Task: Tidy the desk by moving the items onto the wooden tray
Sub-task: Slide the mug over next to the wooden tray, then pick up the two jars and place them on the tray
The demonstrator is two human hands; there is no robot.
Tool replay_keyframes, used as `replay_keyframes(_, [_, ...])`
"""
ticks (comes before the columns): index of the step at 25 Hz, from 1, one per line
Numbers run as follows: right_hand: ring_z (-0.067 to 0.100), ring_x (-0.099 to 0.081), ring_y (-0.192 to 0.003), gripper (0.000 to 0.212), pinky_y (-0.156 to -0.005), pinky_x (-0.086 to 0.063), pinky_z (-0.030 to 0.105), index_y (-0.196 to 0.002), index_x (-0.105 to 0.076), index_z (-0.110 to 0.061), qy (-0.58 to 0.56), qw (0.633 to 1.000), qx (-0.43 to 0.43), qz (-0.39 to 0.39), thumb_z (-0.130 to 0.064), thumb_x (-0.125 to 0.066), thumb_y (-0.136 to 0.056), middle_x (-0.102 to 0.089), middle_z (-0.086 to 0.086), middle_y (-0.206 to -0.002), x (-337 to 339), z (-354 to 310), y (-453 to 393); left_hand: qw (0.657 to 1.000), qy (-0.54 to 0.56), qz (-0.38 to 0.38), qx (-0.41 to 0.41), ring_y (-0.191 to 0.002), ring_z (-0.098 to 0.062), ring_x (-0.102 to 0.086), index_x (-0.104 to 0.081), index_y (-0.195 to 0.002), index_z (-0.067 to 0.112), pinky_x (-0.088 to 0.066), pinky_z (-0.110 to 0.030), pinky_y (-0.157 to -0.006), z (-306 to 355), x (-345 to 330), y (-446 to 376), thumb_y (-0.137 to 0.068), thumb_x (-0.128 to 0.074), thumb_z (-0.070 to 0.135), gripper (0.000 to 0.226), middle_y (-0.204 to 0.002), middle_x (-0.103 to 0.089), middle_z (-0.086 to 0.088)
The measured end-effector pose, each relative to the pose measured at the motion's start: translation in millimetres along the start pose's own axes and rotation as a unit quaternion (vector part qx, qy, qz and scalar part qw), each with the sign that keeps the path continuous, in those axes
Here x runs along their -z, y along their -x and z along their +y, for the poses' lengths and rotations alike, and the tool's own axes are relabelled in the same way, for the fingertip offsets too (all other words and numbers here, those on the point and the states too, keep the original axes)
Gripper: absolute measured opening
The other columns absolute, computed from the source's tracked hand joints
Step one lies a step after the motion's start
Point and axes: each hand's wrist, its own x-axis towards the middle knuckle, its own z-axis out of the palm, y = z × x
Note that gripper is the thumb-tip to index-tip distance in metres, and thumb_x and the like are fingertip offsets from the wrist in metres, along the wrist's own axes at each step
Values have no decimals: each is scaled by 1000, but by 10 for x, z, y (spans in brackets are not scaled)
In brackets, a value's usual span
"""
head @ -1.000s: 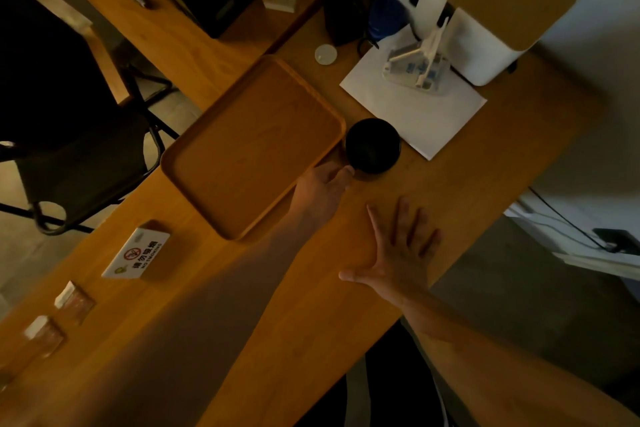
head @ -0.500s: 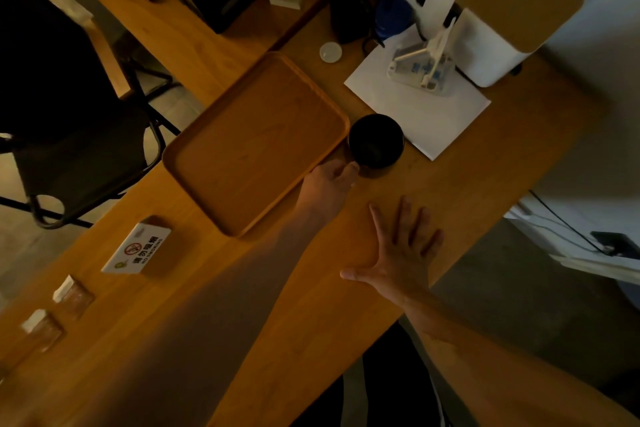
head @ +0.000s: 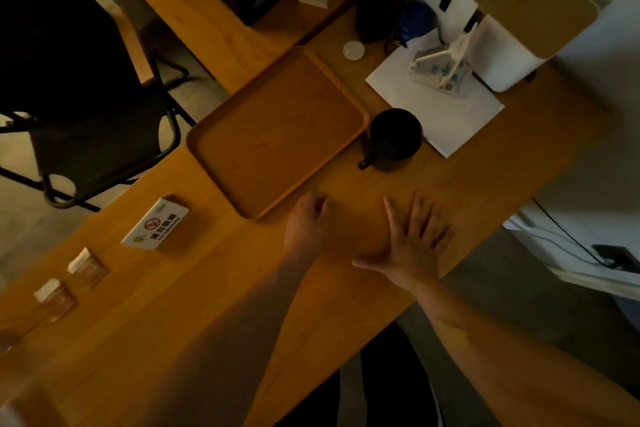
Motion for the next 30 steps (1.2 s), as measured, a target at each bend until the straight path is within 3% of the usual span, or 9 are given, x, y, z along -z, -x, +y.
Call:
replay_keyframes(2, [43, 47, -128, 135, -100, 25, 67, -134, 40, -50, 13, 1000, 4, -20, -105, -35, -36, 59, 5, -137, 23, -8, -10, 996, -81, -21, -12, -78, -19, -54, -55, -106, 24, -46, -42, -66, -263, 78, 213, -101, -47, 21, 10, -106, -53, -2])
replay_keyframes(4, [44, 47, -128, 129, -102, 22, 69, -131, 43, -49, 41, 998, 11, -37, -101, -37, -46, 58, 8, -137, 63, 3, -2, 986, -156, -59, -16, -92, -20, -53, -52, -109, 27, -48, -39, -70, -501, 174, 486, -98, -49, 14, 17, -115, -48, 0])
replay_keyframes(7, [46, 30, -140, 108, -111, 8, 67, -138, 39, -43, 127, 991, 36, -17, -91, -30, -70, 39, 13, -152, 91, -6, 133, 965, -254, -59, -23, -114, -22, -42, -51, -114, 29, -44, -35, -86, -843, 352, 949, -97, -52, 28, 17, -125, -42, 1])
replay_keyframes(9, [45, 16, -145, 94, -117, -9, 63, -144, 30, -37, 181, 981, 67, -2, -77, -30, -85, 26, 14, -159, 19, -3, 322, 943, -324, -72, -17, -126, -25, -35, -46, -126, 29, -41, -40, -99, -1039, 473, 1228, -95, -52, 35, 32, -137, -36, -1])
replay_keyframes(13, [39, 5, -149, 81, -118, -20, 55, -154, 10, -29, 252, 958, 117, -70, -55, -39, -95, 14, 14, -162, -240, -129, 871, 915, -373, -153, 4, -140, -32, -24, -33, -143, 28, -34, -47, -109, -1296, 723, 1708, -95, -49, 36, 51, -156, -19, -3])
replay_keyframes(16, [33, -7, -150, 67, -118, -24, 50, -154, -12, -28, 288, 933, 165, -143, -47, -41, -97, 2, 10, -164, -429, -281, 1264, 917, -352, -188, 15, -140, -31, -26, -35, -145, 25, -43, -46, -101, -1411, 873, 1984, -96, -48, 31, 51, -159, -16, -1])
replay_keyframes(18, [28, -24, -145, 57, -113, -32, 43, -151, -25, -29, 282, 916, 186, -216, -45, -41, -98, -17, 8, -162, -439, -433, 1453, 920, -332, -205, 28, -135, -28, -35, -39, -143, 26, -51, -40, -87, -1466, 939, 2132, -97, -49, 28, 47, -155, -21, 0])
replay_keyframes(21, [23, -46, -132, 54, -103, -43, 36, -149, -30, -28, 291, 893, 203, -278, -46, -40, -99, -42, 2, -151, -376, -647, 1587, 918, -320, -224, 66, -116, -27, -53, -42, -141, 21, -48, -35, -76, -1534, 1033, 2306, -100, -47, 29, 42, -147, -36, -4])
replay_keyframes(30, [24, -40, -137, 53, -109, -36, 36, -148, -35, -26, 337, 873, 275, -220, -45, -40, -98, -37, 2, -154, -227, -933, 1749, 949, -191, -143, 205, -113, -27, -57, -50, -135, 14, -47, -34, -84, -1646, 1013, 3230, -100, -43, 30, 39, -134, -54, -9])
